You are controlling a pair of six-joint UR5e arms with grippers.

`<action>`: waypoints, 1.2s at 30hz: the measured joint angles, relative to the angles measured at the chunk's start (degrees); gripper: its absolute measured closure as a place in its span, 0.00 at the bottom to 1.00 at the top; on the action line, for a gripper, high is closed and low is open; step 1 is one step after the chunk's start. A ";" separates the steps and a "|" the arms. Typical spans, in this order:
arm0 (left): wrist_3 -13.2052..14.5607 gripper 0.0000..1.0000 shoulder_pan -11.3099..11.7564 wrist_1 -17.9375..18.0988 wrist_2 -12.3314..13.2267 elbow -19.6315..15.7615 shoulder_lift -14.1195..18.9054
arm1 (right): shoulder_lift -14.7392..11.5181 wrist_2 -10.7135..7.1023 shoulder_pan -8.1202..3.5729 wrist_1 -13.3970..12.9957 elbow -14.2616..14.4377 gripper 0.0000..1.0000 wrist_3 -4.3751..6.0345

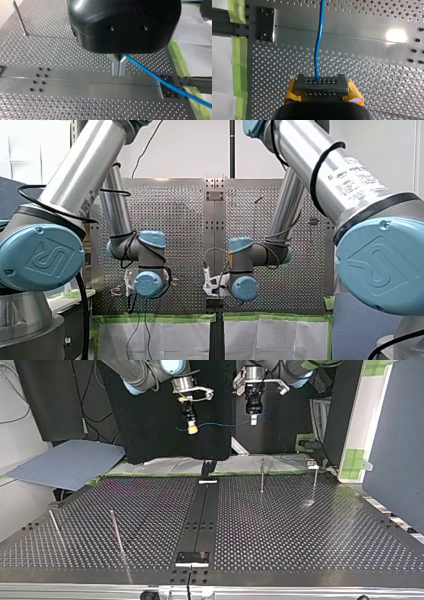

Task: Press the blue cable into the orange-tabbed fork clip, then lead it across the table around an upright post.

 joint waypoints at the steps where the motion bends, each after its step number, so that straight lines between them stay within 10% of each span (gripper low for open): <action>1: 0.08 1.00 0.04 -0.40 0.22 -0.09 0.38 | -0.35 0.34 -0.22 0.34 -0.35 1.00 0.12; 11: -2.89 1.00 0.87 -5.15 2.94 -0.48 5.15 | -5.14 3.60 -0.84 5.12 -4.89 1.00 3.50; 26: -6.30 1.00 4.11 -7.91 4.34 -0.01 11.54 | -12.35 -3.38 -2.07 10.33 -5.93 1.00 6.71; 36: -7.15 1.00 9.16 -2.92 9.29 0.11 7.44 | -8.97 -5.30 -1.78 6.87 -7.40 1.00 8.10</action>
